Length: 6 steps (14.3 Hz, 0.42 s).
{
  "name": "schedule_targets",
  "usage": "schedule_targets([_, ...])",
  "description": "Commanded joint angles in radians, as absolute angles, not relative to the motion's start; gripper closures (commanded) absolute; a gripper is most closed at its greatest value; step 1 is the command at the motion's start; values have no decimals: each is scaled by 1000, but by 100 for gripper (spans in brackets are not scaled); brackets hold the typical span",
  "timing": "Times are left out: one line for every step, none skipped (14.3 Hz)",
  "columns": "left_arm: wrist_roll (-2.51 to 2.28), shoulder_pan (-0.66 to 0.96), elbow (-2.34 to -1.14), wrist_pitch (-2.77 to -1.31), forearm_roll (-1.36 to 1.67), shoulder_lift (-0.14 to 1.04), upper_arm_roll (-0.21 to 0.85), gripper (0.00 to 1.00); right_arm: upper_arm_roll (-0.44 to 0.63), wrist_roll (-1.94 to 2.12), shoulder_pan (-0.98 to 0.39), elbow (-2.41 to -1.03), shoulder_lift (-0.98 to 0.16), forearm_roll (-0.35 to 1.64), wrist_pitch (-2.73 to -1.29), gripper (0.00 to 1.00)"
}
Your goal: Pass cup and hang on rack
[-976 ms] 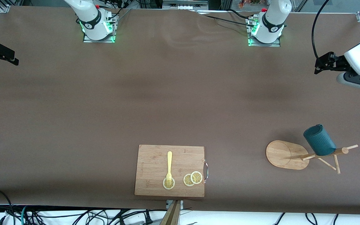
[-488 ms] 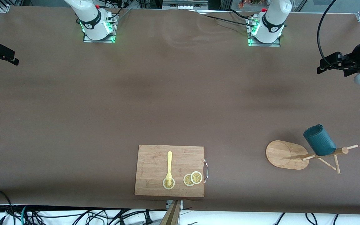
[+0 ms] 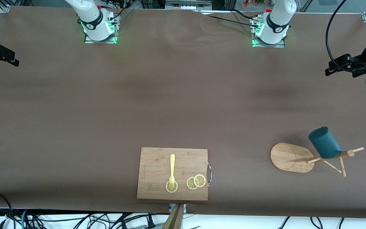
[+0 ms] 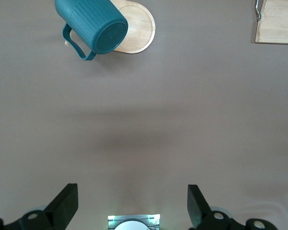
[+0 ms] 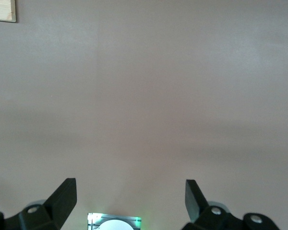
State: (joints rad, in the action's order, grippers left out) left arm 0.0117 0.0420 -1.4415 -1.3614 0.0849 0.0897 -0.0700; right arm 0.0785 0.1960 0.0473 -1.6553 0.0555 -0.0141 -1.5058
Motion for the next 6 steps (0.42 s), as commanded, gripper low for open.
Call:
schedule_targets([5,35,-1434,-1348,87,98,-61,0,84,190,40,-1652,61,-12,-1496,0])
schedule_targets([6,38,-1433,-1347,62,98,-58,0,84,190,40,-1654,61,-12,-1496,0])
schedule_targets([8,46,-1433,-1347,31,98,-54,0,84,190,40,-1652,61,-12,-1496,0])
schedule_targets([8,57,-1433,-1347,28,98,-55,0,84,190,40,-1654,61,-12,-1496,0])
schedule_targets([8,60,-1433,-1347,28,98,-54,0,84,190,41,-1652,61,-12,-1496,0])
schedule_targets([8,60,-1433,-1347,28,98,-54,0,84,190,40,-1654,61,-12,-1496,0])
